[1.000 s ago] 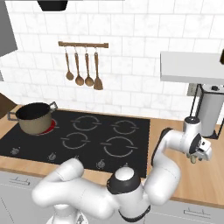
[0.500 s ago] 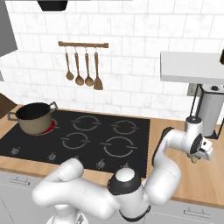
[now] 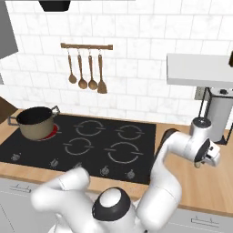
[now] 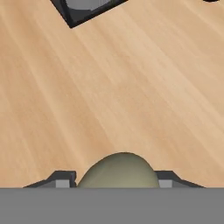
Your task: Put the mushroom and eggplant in the pot. Retrieve the spatula and lightly stir the vegetables in the pot.
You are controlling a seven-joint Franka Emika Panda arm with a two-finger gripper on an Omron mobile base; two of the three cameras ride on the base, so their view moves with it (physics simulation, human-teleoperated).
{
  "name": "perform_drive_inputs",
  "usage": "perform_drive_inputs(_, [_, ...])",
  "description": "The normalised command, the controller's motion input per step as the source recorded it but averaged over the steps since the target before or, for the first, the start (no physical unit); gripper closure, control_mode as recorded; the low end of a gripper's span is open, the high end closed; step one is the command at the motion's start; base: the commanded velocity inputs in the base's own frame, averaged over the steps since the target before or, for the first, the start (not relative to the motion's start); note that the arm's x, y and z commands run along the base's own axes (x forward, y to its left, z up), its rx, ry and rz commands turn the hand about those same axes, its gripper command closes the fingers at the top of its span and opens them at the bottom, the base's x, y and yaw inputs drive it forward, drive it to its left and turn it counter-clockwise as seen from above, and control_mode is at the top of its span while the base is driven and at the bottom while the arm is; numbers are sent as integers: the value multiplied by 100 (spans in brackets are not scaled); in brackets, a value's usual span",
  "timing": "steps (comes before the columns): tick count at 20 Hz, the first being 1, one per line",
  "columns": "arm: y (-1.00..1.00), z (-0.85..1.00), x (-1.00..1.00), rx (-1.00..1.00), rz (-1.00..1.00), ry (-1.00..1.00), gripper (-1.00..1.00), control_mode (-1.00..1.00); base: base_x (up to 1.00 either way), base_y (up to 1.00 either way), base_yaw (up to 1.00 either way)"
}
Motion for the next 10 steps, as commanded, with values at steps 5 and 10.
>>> perform_drive_inputs(5, [100,67,-46,0,2,-1,100,-100,0,0,0])
perform_drive_inputs(10, [100,56,-27,0,5,0,100,-100,0,0,0])
